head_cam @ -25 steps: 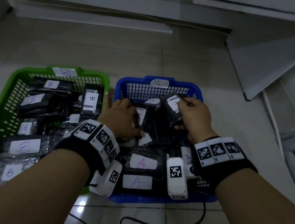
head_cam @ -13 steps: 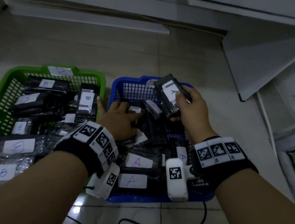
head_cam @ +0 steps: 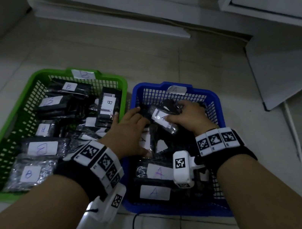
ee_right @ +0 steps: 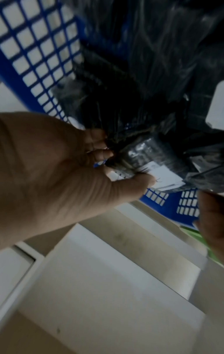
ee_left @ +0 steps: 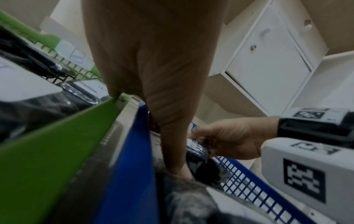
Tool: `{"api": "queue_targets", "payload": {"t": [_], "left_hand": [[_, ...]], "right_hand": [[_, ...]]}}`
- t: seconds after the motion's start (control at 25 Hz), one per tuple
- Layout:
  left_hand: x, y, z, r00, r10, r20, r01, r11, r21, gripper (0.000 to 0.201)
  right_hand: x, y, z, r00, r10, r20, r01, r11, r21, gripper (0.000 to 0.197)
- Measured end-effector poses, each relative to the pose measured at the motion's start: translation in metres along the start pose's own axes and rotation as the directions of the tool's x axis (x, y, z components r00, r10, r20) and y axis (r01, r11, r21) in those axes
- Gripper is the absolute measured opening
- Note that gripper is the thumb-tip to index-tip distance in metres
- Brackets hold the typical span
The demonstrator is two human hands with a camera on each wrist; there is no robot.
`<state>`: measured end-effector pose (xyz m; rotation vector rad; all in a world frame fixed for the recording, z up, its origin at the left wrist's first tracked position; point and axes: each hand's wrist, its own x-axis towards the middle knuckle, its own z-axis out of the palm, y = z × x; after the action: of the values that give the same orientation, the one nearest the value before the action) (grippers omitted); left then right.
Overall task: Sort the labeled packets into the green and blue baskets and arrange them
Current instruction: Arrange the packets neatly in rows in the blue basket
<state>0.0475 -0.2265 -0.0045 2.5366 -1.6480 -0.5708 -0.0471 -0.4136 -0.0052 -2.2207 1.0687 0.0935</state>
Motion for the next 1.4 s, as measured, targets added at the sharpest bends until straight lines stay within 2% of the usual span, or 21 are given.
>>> {"api": "queue_targets", "payload": {"t": [0.08,0.16,0.28,0.36,0.44,0.48,0.56,0.6,0.64,0.72,0.8,0.84,0.92,1.0,1.04,1.2,1.32,1.4], "left_hand": [[0.000,-0.001,0.001,1.000,0.009,-0.005,-0.009,0.999,-0.037,0.088],[0.000,-0.002,-0.001,1.000,0.019,-0.002,-0.020,0.998,-0.060,0.087],[0.000,-0.007,-0.003,0.999,0.045,0.025,-0.043,0.997,-0.068,0.085],[-0.001,-0.009,-0.004,0.998,0.058,0.040,-0.055,0.996,-0.070,0.085],[-0.001,-0.010,-0.004,0.997,0.064,0.038,-0.060,0.995,-0.083,0.084],[-0.001,-0.010,-0.004,0.997,0.066,0.035,-0.062,0.994,-0.088,0.083],[-0.001,-0.011,-0.003,0.997,0.072,0.035,-0.068,0.993,-0.093,0.082],[-0.001,-0.012,-0.003,0.997,0.074,0.034,-0.071,0.993,-0.096,0.082],[-0.001,-0.013,-0.003,0.996,0.078,0.032,-0.074,0.992,-0.097,0.081],[0.000,-0.013,-0.003,0.996,0.076,0.038,-0.072,0.993,-0.097,0.082],[0.001,-0.013,-0.003,0.997,0.068,0.042,-0.064,0.994,-0.094,0.082],[0.001,-0.012,-0.002,0.997,0.065,0.044,-0.061,0.994,-0.093,0.081],[0.001,-0.012,-0.001,0.997,0.063,0.042,-0.059,0.994,-0.095,0.083],[0.001,-0.013,-0.001,0.997,0.060,0.043,-0.055,0.994,-0.099,0.084],[0.001,-0.014,-0.001,0.997,0.061,0.045,-0.056,0.994,-0.098,0.085],[0.002,-0.016,-0.001,0.996,0.069,0.050,-0.064,0.994,-0.093,0.085],[0.003,-0.017,0.001,0.996,0.078,0.053,-0.073,0.994,-0.086,0.086],[0.003,-0.017,0.000,0.994,0.087,0.059,-0.082,0.993,-0.084,0.088]], "right_hand": [[0.000,-0.006,0.003,0.999,-0.039,0.023,0.038,0.999,0.038,0.069],[0.001,-0.011,0.002,0.998,-0.046,0.046,0.043,0.996,0.080,0.064],[0.004,-0.021,-0.007,0.998,-0.060,0.028,0.047,0.937,0.345,0.049],[0.010,-0.026,-0.009,0.990,-0.056,0.132,-0.012,0.885,0.465,0.046],[0.014,-0.029,-0.003,0.967,-0.068,0.245,-0.065,0.867,0.494,0.043],[0.017,-0.029,0.002,0.975,-0.054,0.218,-0.062,0.867,0.494,0.042],[0.026,-0.023,0.009,0.999,0.033,0.031,-0.044,0.877,0.479,0.047],[0.027,-0.021,0.010,0.995,0.085,-0.052,-0.049,0.872,0.487,0.053],[0.024,-0.022,0.010,0.988,0.132,-0.081,-0.072,0.852,0.519,0.057],[0.021,-0.021,0.012,0.990,0.139,-0.007,-0.109,0.806,0.581,0.055],[0.017,-0.019,0.014,0.998,0.047,0.034,-0.058,0.860,0.507,0.058],[0.017,-0.018,0.017,1.000,0.010,0.006,-0.012,0.917,0.399,0.061],[0.020,-0.016,0.022,0.990,-0.024,-0.136,0.048,0.983,0.178,0.063],[0.021,-0.017,0.022,0.970,-0.040,-0.240,0.067,0.992,0.106,0.058],[0.021,-0.016,0.019,0.967,-0.056,-0.250,0.077,0.994,0.073,0.056],[0.013,-0.019,0.012,0.964,-0.165,-0.208,0.149,0.985,-0.091,0.052],[0.009,-0.021,0.015,0.955,-0.255,-0.148,0.246,0.966,-0.081,0.029],[0.007,-0.018,0.010,0.970,-0.228,-0.088,0.228,0.974,-0.012,0.019]]}}
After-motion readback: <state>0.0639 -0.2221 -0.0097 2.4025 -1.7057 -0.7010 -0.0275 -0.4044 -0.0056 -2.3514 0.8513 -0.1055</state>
